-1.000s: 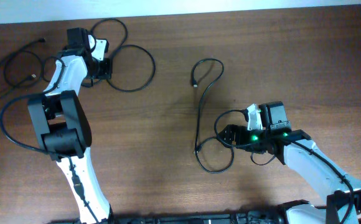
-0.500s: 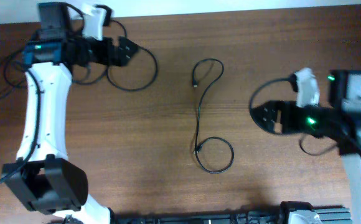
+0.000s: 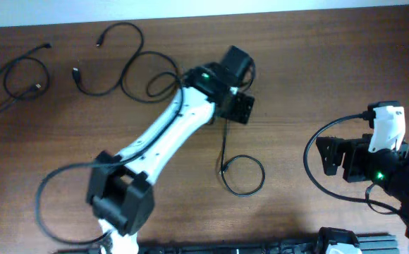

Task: Untangle cables
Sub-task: 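Move the left gripper to the center cable and grasp it, then drag the center cable leftward with the left gripper and lay it down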

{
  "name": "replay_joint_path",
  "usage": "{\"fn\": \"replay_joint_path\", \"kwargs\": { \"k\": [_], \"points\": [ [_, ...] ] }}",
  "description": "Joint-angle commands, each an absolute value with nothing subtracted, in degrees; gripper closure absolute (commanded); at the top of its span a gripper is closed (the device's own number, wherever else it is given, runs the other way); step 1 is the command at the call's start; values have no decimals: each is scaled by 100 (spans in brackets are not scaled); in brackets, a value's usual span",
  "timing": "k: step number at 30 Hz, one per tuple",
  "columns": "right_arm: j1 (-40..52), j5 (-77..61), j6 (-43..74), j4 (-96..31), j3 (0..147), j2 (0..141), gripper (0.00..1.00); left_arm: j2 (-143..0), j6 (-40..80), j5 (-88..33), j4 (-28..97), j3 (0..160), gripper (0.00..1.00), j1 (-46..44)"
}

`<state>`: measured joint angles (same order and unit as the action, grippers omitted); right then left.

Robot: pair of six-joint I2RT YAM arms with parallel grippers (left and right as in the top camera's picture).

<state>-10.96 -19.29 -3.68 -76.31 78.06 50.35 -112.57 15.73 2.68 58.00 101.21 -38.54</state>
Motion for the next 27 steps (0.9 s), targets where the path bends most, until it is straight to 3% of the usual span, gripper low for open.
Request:
{"fn": "replay_joint_path", "kwargs": {
  "k": [1, 11, 12, 15, 17, 18, 19, 23, 27],
  "points": [
    [-1129, -1855, -427, -7631, 7876, 5137, 1, -11911, 2421, 580, 5841, 10123, 1, -4060],
    [-1129, -1855, -427, -7631, 7876, 5920, 1, -13251, 2912, 386, 5400, 10123, 0, -4204],
    [-1129, -1824, -432, -7550, 7876, 6060, 1, -13305, 2912, 384, 5339, 10123, 8, -4204],
    [-1129, -1712, -423, -6834, 7876, 6576, 1, -13408, 2910, 276, 5199, 10123, 48, -4202],
    [-1129, -1765, -403, -7054, 7876, 6921, 1, -13413, 2910, 276, 5054, 10123, 71, -4204],
    [-1129, -1881, -405, -7078, 7876, 7122, 1, -13413, 2910, 279, 4873, 10123, 91, -4202],
    [-1129, -1892, -405, -7157, 7876, 7223, 1, -13413, 2908, 287, 4807, 10123, 100, -4202],
    [-1129, -1881, -408, -7612, 7876, 7596, 1, -13139, 2867, 1168, 5614, 10208, 100, -3948],
    [-1129, -1883, -405, -7791, 7876, 7666, 1, -11869, 2864, 2287, 6755, 10213, 100, -3527]
  ]
}}
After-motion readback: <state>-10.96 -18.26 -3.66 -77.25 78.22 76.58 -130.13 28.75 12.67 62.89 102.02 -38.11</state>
